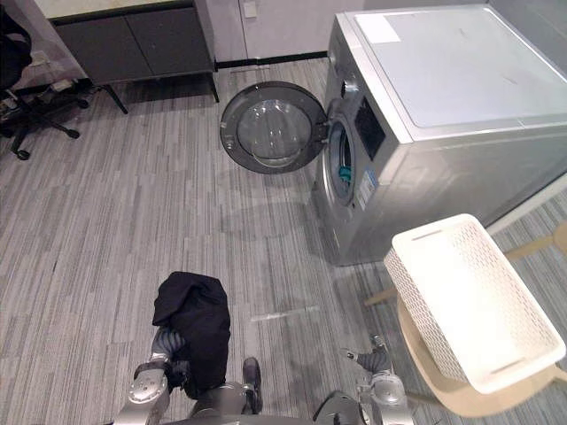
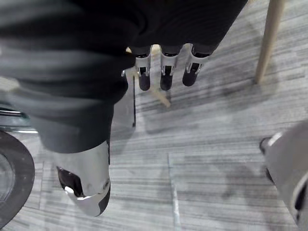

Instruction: Pick up the laundry basket with both hands and put the clothes into the washing machine.

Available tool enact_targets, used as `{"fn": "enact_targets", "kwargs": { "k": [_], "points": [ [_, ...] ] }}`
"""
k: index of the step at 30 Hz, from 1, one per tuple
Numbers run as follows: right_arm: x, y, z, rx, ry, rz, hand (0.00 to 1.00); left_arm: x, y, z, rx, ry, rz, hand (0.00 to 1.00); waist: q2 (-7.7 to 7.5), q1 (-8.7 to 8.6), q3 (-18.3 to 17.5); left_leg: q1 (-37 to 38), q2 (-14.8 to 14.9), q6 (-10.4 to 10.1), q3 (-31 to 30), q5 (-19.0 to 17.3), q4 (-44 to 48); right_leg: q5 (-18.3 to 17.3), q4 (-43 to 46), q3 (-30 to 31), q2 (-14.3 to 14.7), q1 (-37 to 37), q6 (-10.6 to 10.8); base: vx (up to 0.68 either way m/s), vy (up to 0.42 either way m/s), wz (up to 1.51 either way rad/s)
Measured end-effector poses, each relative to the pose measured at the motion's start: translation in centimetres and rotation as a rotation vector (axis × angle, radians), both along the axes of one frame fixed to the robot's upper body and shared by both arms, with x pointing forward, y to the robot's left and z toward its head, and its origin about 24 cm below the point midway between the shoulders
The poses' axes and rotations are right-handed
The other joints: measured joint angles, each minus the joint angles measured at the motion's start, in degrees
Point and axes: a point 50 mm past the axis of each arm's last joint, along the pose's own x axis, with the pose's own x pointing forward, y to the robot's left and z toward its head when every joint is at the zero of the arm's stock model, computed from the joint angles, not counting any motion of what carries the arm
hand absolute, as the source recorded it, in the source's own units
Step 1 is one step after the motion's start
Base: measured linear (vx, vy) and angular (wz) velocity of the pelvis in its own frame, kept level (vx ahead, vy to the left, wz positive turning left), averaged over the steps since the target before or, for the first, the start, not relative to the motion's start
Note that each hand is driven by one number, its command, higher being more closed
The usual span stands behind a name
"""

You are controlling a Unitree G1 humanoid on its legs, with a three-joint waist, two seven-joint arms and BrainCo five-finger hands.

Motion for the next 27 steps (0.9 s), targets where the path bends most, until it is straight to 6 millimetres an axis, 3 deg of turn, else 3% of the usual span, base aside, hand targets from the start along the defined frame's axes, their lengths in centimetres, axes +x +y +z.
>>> {"fn": "enact_targets", "kwargs": {
  "k": [1,2,3,5,6,7,8,9,10,11,12,13,14,15,16,17,18,20,22,24,25,26,27],
  "points": [
    [0.1,0.4,0.1,0.010,-0.013,0.000,0.00,0.1,0.2,0.3,0.008,-0.014,-0.002,1.00,0.08,-0.11,0.3,1.6,0.2,0.5,-1.5,-0.9,0.4,2.1,5.0,4.3,0.8,-2.8,1.1,0.41,0.153,0.43],
    [0.3,1.1,0.3,0.035,-0.034,-0.007,0.00,0.6,0.2,0.8,0.013,-0.040,-0.011,1.00,0.02,-0.29,0.8,2.8,0.5,0.8,-3.4,-2.5,0.9,-3.3,9.3,8.3,4.7,-5.7,4.0,0.43,0.066,0.48],
    [0.3,1.4,0.4,0.048,-0.045,-0.012,0.00,1.1,0.3,1.2,0.021,-0.059,-0.010,1.00,-0.43,-0.32,0.9,3.8,0.5,0.7,-4.4,-3.2,0.5,-6.2,9.4,8.6,7.3,-7.4,3.8,0.39,0.026,0.64],
    [0.4,1.3,0.5,0.050,-0.054,-0.020,0.00,1.9,0.0,1.6,0.021,-0.084,-0.013,1.00,-0.85,-0.89,1.0,5.1,0.1,0.6,-6.2,-4.2,-0.6,-8.1,5.0,7.3,10.5,-10.4,4.6,0.34,0.003,0.59],
    [0.6,1.1,0.5,0.042,-0.054,-0.022,0.00,2.5,-0.2,1.8,0.020,-0.096,-0.019,1.00,-0.63,-1.89,1.1,6.3,-0.3,0.8,-7.9,-5.0,-1.5,-7.9,-1.5,5.1,12.2,-12.9,4.8,0.32,-0.024,0.56],
    [0.6,1.0,0.4,0.037,-0.052,-0.022,0.00,2.7,-0.3,1.8,0.015,-0.098,-0.019,1.00,-0.44,-2.17,1.3,6.9,-0.3,0.7,-8.6,-5.3,-1.8,-7.4,-5.3,4.1,12.8,-13.3,4.6,0.43,-0.047,0.78],
    [0.5,0.9,0.2,0.032,-0.037,-0.025,0.00,3.2,-0.6,1.7,0.009,-0.098,-0.024,1.00,-0.39,-3.13,1.6,8.7,-0.3,-0.2,-10.1,-5.3,-2.7,-4.7,-15.2,2.4,14.0,-13.1,4.4,0.51,-0.078,0.79],
    [0.1,0.9,0.0,0.032,-0.019,-0.027,0.00,3.5,-0.7,1.6,0.009,-0.095,-0.032,1.00,-0.57,-3.35,1.7,10.6,-0.8,-2.1,-11.6,-6.5,-3.4,-0.3,-23.2,2.5,15.4,-13.3,2.4,0.53,-0.101,0.78],
    [0.0,0.9,-0.1,0.032,-0.013,-0.028,0.00,3.5,-0.8,1.6,0.007,-0.092,-0.037,1.00,-1.27,-3.43,1.5,11.6,-0.8,-3.1,-12.2,-7.1,-3.4,2.2,-24.2,2.6,15.7,-13.2,0.9,0.62,-0.152,0.84],
    [-0.4,0.7,-0.3,0.029,-0.002,-0.030,0.00,3.6,-1.4,1.3,0.003,-0.080,-0.054,1.00,-0.50,-4.14,1.6,13.0,0.0,-4.7,-13.2,-8.1,-2.6,5.7,-22.9,2.2,15.7,-12.1,-3.6,0.65,-0.177,0.64],
    [0.0,0.7,0.0,0.028,-0.018,-0.027,0.00,3.8,-2.0,1.5,-0.006,-0.090,-0.070,1.00,0.79,-3.89,2.2,12.0,1.9,-6.3,-11.8,-7.9,2.5,2.9,-21.0,0.2,16.1,-10.5,-3.8,0.66,-0.188,0.55],
    [0.2,0.9,0.1,0.030,-0.025,-0.023,0.00,3.9,-2.2,1.5,-0.012,-0.091,-0.074,1.00,0.90,-3.70,2.2,11.0,2.4,-6.9,-10.7,-7.6,6.3,1.7,-21.0,0.0,16.5,-9.4,-4.3,0.65,-0.195,0.16],
    [0.6,1.1,0.4,0.030,-0.045,-0.007,0.00,3.9,-2.7,1.4,-0.032,-0.093,-0.075,1.00,1.86,-3.56,2.7,7.3,4.7,-8.6,-8.2,-5.1,19.7,0.5,-21.9,-0.5,18.4,-5.3,-5.2,0.75,-0.228,-0.17],
    [1.1,1.7,0.9,0.033,-0.079,0.019,0.00,3.6,-3.0,1.4,-0.050,-0.094,-0.082,1.00,2.05,-3.00,2.9,2.6,8.6,-8.1,-7.2,0.2,35.1,-0.5,-24.4,0.4,20.9,0.2,-6.2,0.62,-0.184,-0.32],
    [1.4,1.9,1.1,0.034,-0.094,0.027,0.00,3.6,-3.0,1.6,-0.051,-0.101,-0.083,1.00,1.91,-2.83,3.0,0.7,9.7,-7.7,-6.5,-0.4,40.1,-0.9,-25.3,1.3,21.8,2.1,-6.3,0.66,-0.161,-0.72],
    [2.0,2.2,1.8,0.035,-0.137,0.042,0.00,3.7,-3.5,2.1,-0.061,-0.125,-0.103,1.00,1.56,-2.00,3.1,-3.0,11.7,-5.8,-5.0,-1.7,48.2,-1.6,-27.1,3.8,23.4,5.7,-6.7,0.49,-0.083,-0.99],
    [2.3,2.2,2.0,0.034,-0.153,0.043,0.00,4.0,-4.1,2.5,-0.076,-0.146,-0.130,1.00,0.91,-0.64,3.1,-6.1,12.4,-4.5,-3.4,-2.5,49.9,-1.7,-29.1,6.8,24.0,8.4,-6.7,0.57,-0.085,-1.05],
    [2.3,2.2,2.0,0.034,-0.152,0.039,0.00,4.3,-4.8,2.7,-0.095,-0.162,-0.142,1.00,0.59,0.17,3.1,-9.4,12.5,-3.4,-3.1,-3.4,46.1,-1.7,-31.1,9.9,24.4,11.1,-6.7,0.41,0.015,-0.98],
    [2.1,2.1,1.8,0.040,-0.136,0.027,0.00,4.3,-5.1,2.7,-0.106,-0.161,-0.150,1.00,0.47,0.13,3.1,-11.3,11.4,-3.9,-4.4,-5.4,37.6,-1.7,-32.6,13.6,24.6,13.8,-6.6,0.37,0.115,-1.17],
    [2.0,2.0,1.8,0.039,-0.131,0.019,0.00,4.1,-5.2,2.5,-0.110,-0.152,-0.151,1.00,0.27,0.65,3.2,-11.5,8.3,-4.5,-10.1,-5.7,25.3,-2.5,-32.4,19.4,24.6,15.1,-5.2,0.31,0.199,-1.47],
    [1.9,1.7,1.7,0.032,-0.130,0.003,0.00,4.1,-5.3,2.5,-0.110,-0.149,-0.153,1.00,0.35,1.43,3.1,-11.2,6.7,-5.2,-14.0,-5.2,19.5,-3.7,-32.0,22.3,24.4,15.3,-3.4,0.40,0.353,-1.87],
    [1.9,1.4,1.7,0.020,-0.124,-0.003,0.00,3.9,-5.5,2.3,-0.113,-0.142,-0.158,1.00,1.06,1.82,2.6,-10.0,5.9,-7.1,-18.5,-2.7,12.6,-6.7,-30.3,26.2,24.8,15.0,0.1,0.41,0.386,-1.91],
    [1.8,1.2,1.7,0.012,-0.123,-0.009,0.00,3.7,-5.6,2.0,-0.118,-0.128,-0.158,1.00,2.30,1.58,1.8,-10.0,6.4,-6.5,-20.2,0.4,10.8,-8.3,-29.4,27.6,25.8,14.8,1.3,0.39,0.450,-1.95]
  ]
}}
